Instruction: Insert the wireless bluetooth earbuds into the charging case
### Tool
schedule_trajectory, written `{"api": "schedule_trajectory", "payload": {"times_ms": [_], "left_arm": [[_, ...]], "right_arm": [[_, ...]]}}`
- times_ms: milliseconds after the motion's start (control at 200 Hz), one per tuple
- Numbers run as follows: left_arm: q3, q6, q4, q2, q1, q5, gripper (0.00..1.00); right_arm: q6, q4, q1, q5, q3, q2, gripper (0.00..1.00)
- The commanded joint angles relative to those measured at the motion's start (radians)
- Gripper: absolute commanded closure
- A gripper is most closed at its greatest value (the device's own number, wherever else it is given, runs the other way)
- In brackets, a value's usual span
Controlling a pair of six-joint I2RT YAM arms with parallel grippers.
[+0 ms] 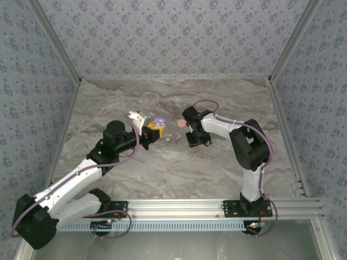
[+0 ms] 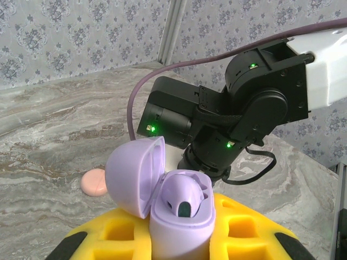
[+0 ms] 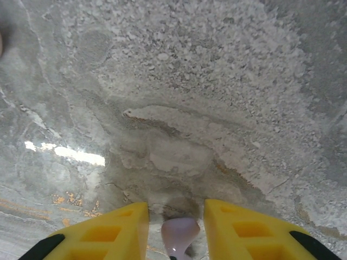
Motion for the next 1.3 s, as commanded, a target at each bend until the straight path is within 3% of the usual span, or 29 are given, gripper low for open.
{"api": "schedule_trajectory", "payload": {"times_ms": [0,400,800,1294], "left_arm": [[0.019,0.0,0.026,-0.007,0.001,0.007,0.99],[0.017,-0.002,0.026,-0.007,0.0,0.005,0.99],[0.015,-0.002,0.024,-0.013,0.0,0.004,0.99],[0.014,-0.002,0.031,0.002,-0.001,0.0,0.99]], "right_arm": [[-0.01,-0.048,0.008,0.027,0.025,0.022,0.65],[-0.015,-0.065,0.012,0.028,0.027,0.035,0.66],[0.019,-0.073,-0.006,0.042,0.018,0.033,0.74],[0.091,0.062,-0.077,-0.032,-0.072,-0.07,0.75]]}}
